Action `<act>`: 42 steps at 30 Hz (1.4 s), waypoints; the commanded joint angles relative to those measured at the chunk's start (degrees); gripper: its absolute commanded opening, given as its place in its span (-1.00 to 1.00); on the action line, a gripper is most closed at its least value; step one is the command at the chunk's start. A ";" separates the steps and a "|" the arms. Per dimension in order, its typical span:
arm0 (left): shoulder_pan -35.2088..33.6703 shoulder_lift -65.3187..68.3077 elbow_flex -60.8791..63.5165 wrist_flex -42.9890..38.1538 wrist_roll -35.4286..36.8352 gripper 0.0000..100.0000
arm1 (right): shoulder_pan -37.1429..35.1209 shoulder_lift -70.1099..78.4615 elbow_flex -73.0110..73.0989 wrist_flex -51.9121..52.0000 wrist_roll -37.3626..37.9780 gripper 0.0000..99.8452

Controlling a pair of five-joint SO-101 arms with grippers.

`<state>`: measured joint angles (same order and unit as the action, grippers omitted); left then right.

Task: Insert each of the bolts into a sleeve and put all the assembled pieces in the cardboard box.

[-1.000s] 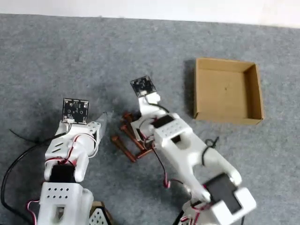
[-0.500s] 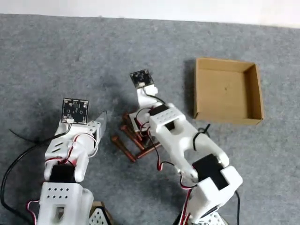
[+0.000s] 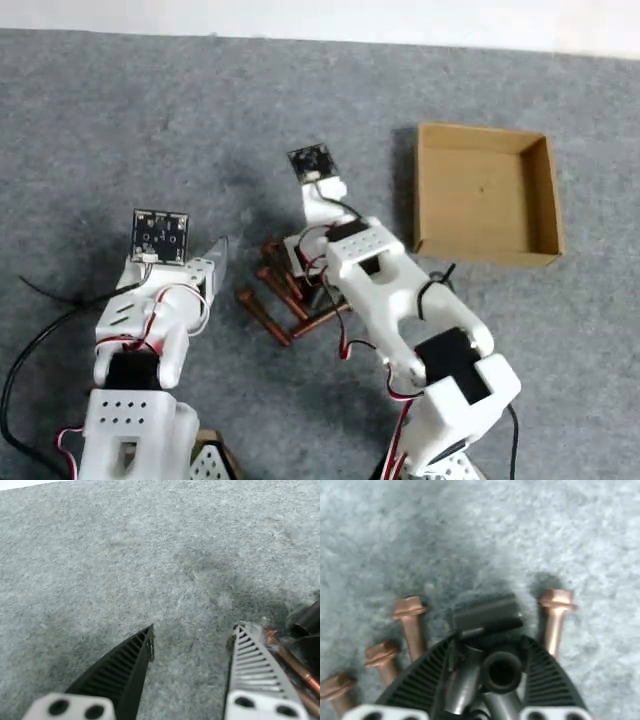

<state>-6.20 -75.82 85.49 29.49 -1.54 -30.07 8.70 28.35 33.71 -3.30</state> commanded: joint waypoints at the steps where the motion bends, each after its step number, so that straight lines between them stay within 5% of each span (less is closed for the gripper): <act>1: -0.40 0.13 -0.92 -1.05 0.53 -0.54 | 1.80 -0.13 -1.27 -0.31 0.09 -0.97; 10: -0.48 0.13 -0.92 -1.05 0.44 -0.54 | 4.18 -0.66 -1.54 -0.13 7.21 -0.99; 26: -0.40 0.13 -0.66 -1.23 0.44 -0.54 | 11.91 -20.97 6.99 0.13 7.74 -0.99; 42: -0.40 0.13 -0.57 -1.23 0.35 -0.54 | 1.63 -21.76 7.69 19.38 5.54 -0.75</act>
<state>-6.20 -75.82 85.49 29.49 -1.54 -26.29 -10.02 36.70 49.80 4.00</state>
